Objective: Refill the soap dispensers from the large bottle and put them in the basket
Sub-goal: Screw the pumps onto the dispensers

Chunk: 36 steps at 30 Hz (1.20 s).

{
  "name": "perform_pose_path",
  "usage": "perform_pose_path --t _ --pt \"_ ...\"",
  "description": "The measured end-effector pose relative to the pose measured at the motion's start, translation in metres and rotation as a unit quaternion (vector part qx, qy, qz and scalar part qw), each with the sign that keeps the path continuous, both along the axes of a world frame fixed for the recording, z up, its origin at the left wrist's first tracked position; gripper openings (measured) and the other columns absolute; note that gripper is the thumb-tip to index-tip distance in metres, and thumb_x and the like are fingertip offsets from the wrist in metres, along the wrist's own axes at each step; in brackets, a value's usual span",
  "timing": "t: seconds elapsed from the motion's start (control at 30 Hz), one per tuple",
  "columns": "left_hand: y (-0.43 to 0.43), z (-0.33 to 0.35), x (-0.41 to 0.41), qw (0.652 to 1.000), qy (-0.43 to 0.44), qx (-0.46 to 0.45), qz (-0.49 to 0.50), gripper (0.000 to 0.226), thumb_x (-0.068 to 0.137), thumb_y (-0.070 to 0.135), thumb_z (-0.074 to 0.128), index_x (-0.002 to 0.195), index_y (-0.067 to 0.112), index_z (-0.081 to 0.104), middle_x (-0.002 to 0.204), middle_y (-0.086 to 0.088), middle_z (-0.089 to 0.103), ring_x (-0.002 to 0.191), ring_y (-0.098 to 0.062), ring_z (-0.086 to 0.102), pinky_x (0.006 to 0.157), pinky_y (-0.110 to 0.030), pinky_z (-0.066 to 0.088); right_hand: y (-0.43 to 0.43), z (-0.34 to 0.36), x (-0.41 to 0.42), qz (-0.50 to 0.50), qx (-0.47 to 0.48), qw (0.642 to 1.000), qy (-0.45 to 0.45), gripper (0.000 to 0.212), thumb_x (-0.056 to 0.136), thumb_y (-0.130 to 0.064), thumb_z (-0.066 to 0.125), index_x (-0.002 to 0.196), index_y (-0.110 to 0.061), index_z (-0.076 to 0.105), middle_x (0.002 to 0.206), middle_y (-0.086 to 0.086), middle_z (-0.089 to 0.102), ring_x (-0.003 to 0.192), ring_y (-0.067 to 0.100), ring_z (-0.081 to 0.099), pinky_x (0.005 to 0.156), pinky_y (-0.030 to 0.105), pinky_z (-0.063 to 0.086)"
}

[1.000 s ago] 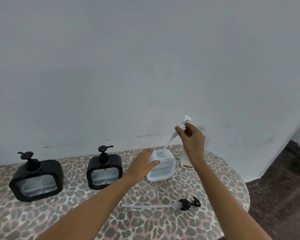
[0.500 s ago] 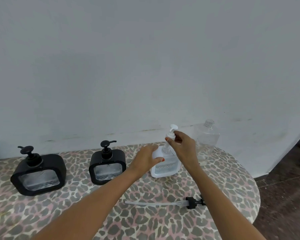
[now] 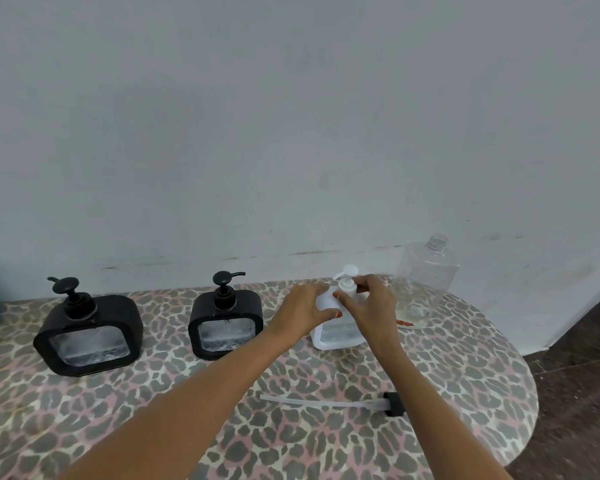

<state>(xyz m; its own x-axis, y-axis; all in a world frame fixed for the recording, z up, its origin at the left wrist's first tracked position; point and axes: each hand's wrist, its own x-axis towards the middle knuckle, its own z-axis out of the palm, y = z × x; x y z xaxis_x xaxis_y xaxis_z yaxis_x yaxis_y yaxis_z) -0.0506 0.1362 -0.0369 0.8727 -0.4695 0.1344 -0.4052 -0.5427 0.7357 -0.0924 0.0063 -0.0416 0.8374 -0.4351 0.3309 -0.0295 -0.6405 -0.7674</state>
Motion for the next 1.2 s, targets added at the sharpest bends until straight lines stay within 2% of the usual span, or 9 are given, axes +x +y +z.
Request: perform_pose_path --t 0.17,0.27,0.37,0.47,0.7,0.9,1.0,1.07,1.2 --pt "0.000 0.000 0.000 1.000 0.000 -0.003 -0.007 0.041 0.078 0.026 0.070 0.114 0.007 0.061 0.111 -0.010 0.066 0.103 -0.023 0.061 0.086 -0.031 0.049 0.006 0.003 0.006 -0.044 -0.023 0.998 0.039 0.041 0.071 -0.033 0.076 0.088 -0.014 0.044 0.085 -0.004 0.052 0.087 0.018 0.052 0.087 0.029 0.030" --pt "0.000 -0.001 0.000 1.000 -0.004 -0.008 -0.003 0.044 0.078 0.026 0.071 0.116 0.005 0.060 0.114 -0.010 0.065 0.107 -0.023 0.059 0.088 -0.030 0.047 0.006 0.003 0.003 -0.022 -0.010 0.998 0.051 0.047 0.073 -0.034 0.074 0.106 -0.011 0.048 0.098 -0.005 0.051 0.099 0.015 0.050 0.097 0.035 0.032" --pt "0.000 -0.002 0.000 1.000 -0.005 -0.014 0.000 0.047 0.078 0.026 0.071 0.117 0.003 0.058 0.117 -0.013 0.064 0.109 -0.026 0.059 0.091 -0.036 0.048 0.001 0.006 -0.003 0.042 0.037 0.997 0.045 0.053 0.080 -0.021 0.067 0.128 -0.015 0.045 0.121 -0.002 0.054 0.115 0.015 0.048 0.098 0.028 0.034" --pt "0.000 -0.003 0.001 1.000 -0.008 -0.006 0.002 0.047 0.077 0.027 0.072 0.114 0.002 0.059 0.114 -0.016 0.064 0.105 -0.027 0.060 0.089 -0.040 0.048 -0.003 0.007 -0.004 0.070 0.047 0.996 0.043 0.046 0.084 -0.014 0.059 0.129 -0.017 0.050 0.128 0.001 0.056 0.120 0.016 0.049 0.099 0.027 0.037" --pt "0.000 -0.002 0.000 1.000 -0.008 -0.012 0.001 0.054 0.077 0.028 0.072 0.123 0.004 0.055 0.122 -0.013 0.061 0.112 -0.024 0.058 0.094 -0.034 0.047 -0.002 0.005 0.001 0.021 0.066 0.998 0.015 0.029 0.078 -0.016 0.071 0.103 -0.006 0.062 0.103 0.006 0.065 0.096 0.018 0.059 0.080 0.022 0.039" --pt "0.001 -0.001 -0.002 1.000 -0.006 -0.013 -0.001 0.042 0.078 0.026 0.070 0.114 0.005 0.060 0.110 -0.011 0.066 0.103 -0.024 0.060 0.084 -0.030 0.047 0.011 0.001 0.005 -0.050 0.058 0.997 0.006 0.042 0.067 -0.026 0.080 0.091 -0.008 0.051 0.088 0.003 0.055 0.085 0.021 0.055 0.082 0.035 0.045" --pt "0.002 -0.001 -0.002 1.000 -0.010 -0.018 0.002 0.040 0.077 0.026 0.071 0.111 0.008 0.062 0.109 -0.009 0.066 0.102 -0.022 0.060 0.085 -0.031 0.047 0.011 0.004 0.001 -0.019 0.044 0.998 0.029 0.051 0.073 -0.031 0.075 0.112 -0.010 0.049 0.106 -0.003 0.052 0.097 0.011 0.048 0.094 0.030 0.035" --pt "0.002 -0.001 -0.002 1.000 -0.010 -0.020 0.003 0.044 0.077 0.027 0.071 0.114 0.007 0.061 0.111 -0.010 0.066 0.104 -0.023 0.060 0.088 -0.035 0.049 0.007 0.008 -0.003 0.024 0.071 0.996 0.040 0.053 0.081 -0.024 0.067 0.127 -0.013 0.045 0.118 -0.005 0.052 0.110 0.009 0.046 0.095 0.024 0.031" --pt "0.002 0.001 -0.004 1.000 -0.009 -0.011 0.001 0.047 0.078 0.027 0.071 0.116 0.002 0.059 0.115 -0.015 0.064 0.105 -0.026 0.059 0.089 -0.038 0.048 -0.002 0.010 -0.003 0.053 0.067 0.996 0.037 0.039 0.083 -0.011 0.062 0.122 -0.012 0.056 0.122 0.003 0.061 0.115 0.018 0.053 0.097 0.029 0.040"
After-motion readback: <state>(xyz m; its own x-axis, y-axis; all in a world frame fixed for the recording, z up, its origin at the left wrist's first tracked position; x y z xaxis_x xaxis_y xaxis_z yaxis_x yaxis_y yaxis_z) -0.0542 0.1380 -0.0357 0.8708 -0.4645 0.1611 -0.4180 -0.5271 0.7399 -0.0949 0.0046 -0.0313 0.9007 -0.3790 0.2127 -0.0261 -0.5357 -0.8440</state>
